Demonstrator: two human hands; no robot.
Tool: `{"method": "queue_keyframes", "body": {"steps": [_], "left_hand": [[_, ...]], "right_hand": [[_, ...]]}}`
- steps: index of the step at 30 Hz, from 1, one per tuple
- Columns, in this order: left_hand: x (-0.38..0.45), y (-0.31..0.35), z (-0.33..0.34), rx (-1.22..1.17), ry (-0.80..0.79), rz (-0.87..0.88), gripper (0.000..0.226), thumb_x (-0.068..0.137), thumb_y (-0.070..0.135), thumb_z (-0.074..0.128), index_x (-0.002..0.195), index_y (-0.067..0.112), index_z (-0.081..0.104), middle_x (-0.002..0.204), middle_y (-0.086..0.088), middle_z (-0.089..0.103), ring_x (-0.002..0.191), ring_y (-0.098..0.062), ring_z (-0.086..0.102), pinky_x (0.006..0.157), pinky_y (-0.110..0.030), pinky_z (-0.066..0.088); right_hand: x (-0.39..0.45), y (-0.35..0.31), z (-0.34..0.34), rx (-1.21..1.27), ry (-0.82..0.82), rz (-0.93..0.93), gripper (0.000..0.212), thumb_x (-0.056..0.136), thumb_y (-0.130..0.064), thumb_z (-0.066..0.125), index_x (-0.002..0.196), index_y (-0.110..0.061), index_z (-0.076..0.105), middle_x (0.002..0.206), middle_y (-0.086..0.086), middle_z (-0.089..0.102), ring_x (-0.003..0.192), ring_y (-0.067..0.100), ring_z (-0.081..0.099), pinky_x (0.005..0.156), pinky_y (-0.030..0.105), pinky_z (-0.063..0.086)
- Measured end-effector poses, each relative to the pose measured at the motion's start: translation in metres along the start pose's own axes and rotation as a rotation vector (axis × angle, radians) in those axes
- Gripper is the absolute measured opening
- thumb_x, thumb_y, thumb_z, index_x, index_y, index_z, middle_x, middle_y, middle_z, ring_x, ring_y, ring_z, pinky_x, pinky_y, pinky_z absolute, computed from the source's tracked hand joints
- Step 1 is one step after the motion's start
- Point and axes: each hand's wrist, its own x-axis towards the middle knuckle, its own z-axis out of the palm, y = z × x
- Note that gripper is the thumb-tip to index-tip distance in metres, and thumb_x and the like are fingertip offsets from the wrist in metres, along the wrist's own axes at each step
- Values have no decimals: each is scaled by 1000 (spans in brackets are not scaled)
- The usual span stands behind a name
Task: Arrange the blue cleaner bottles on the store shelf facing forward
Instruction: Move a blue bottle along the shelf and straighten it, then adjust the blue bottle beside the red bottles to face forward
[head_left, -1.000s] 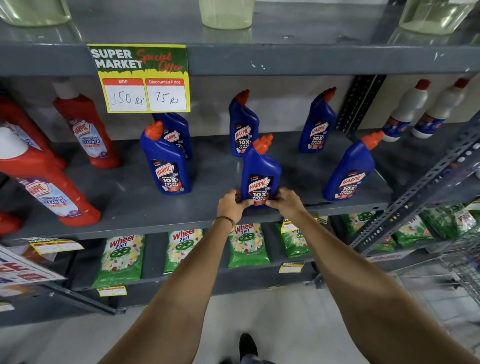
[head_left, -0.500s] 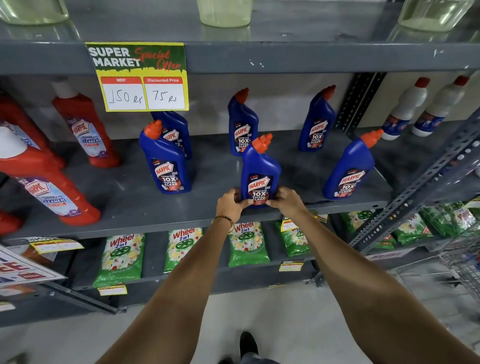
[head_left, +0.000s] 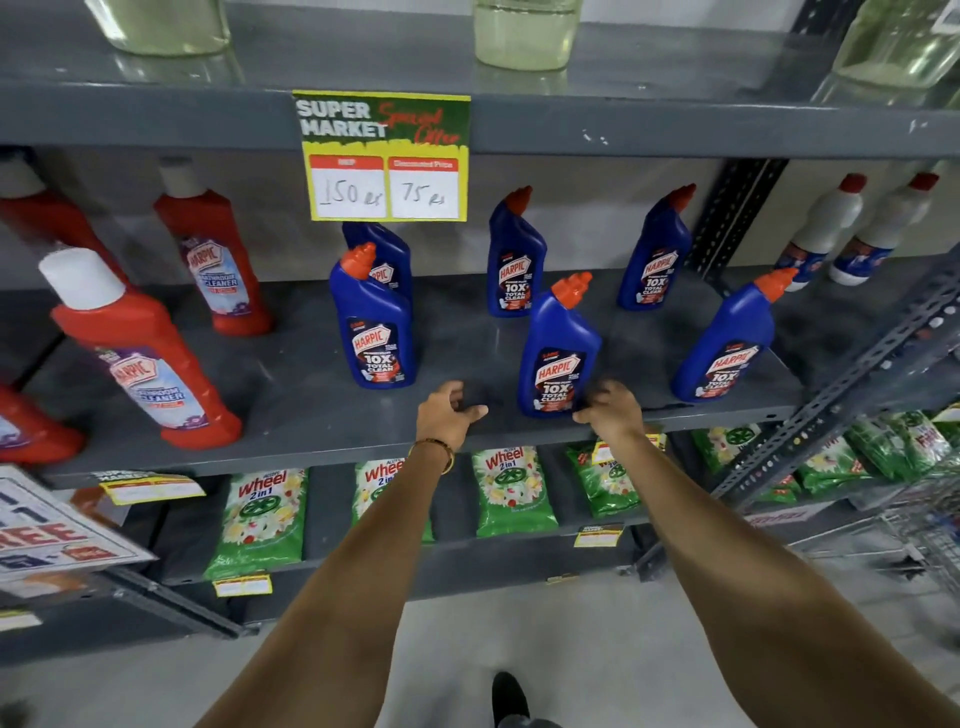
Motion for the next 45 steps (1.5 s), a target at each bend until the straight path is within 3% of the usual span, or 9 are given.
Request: {"method": "queue_keyframes", "body": {"steps": [4, 7, 9, 14, 19, 27, 33, 38, 45], "left_hand": [[-2, -13, -35, 16, -31, -1, 57, 78, 17, 72, 129, 3, 49, 131, -16, 57, 119, -26, 55, 100, -31, 43], [-4, -22, -62, 36, -63, 14, 57, 79, 18, 71, 129, 3, 48, 132, -16, 56, 120, -26, 54, 101, -31, 42], [-4, -29, -75, 48, -72, 16, 56, 79, 19, 71, 128, 4, 49, 133, -16, 56, 120, -26, 54, 101, -32, 42], [-1, -40, -105, 109, -72, 39, 64, 80, 25, 70, 134, 6, 43, 137, -16, 52, 125, -29, 50, 105, -37, 41], [11, -45, -127, 126, 10, 26, 68, 81, 25, 68, 139, 9, 38, 140, -15, 49, 129, -30, 45, 104, -38, 38], [46, -44, -144, 94, 63, -66, 72, 79, 26, 70, 140, 6, 36, 140, -15, 50, 127, -30, 48, 106, -40, 41], [81, -59, -137, 67, 52, -73, 71, 70, 25, 77, 131, 5, 45, 131, -15, 58, 120, -29, 55, 101, -47, 46], [65, -38, -137, 42, 37, -32, 45, 76, 10, 72, 117, 1, 54, 117, -18, 65, 108, -31, 61, 95, -42, 49], [56, -39, -137, 76, 46, -24, 41, 78, 15, 71, 113, 1, 56, 115, -20, 66, 106, -33, 62, 94, -44, 50]], "right_hand": [[-21, 2, 19, 5, 107, 34, 52, 58, -10, 81, 100, -12, 49, 81, 2, 56, 87, 15, 51, 57, 19, 38], [-57, -9, 39, 111, 208, 59, 52, 65, -4, 76, 111, -2, 53, 94, 4, 64, 93, 19, 58, 83, 36, 50], [-73, -16, 50, 110, 227, 43, 49, 68, -5, 74, 113, 1, 55, 104, 7, 67, 97, 24, 62, 87, 37, 49], [-98, -42, 90, 66, 165, -43, 33, 75, -12, 72, 105, -6, 60, 95, 5, 58, 92, 15, 54, 74, 22, 42], [-97, -71, 134, 16, -28, -121, 43, 78, -17, 71, 115, 1, 60, 123, 13, 63, 113, 27, 59, 95, 34, 45], [-66, -108, 174, 49, -176, -138, 57, 81, -18, 69, 132, -5, 47, 131, 14, 58, 120, 26, 55, 95, 30, 43], [-46, -118, 187, 88, -283, -153, 53, 74, -10, 74, 123, -4, 53, 121, 14, 64, 110, 27, 62, 95, 34, 48], [-42, -120, 190, 114, -381, -199, 43, 76, -9, 72, 116, -6, 56, 118, 17, 65, 105, 24, 61, 99, 42, 48], [-51, -117, 185, 67, -391, -219, 39, 79, -12, 70, 114, -4, 57, 116, 18, 66, 107, 29, 62, 97, 44, 49]]}}
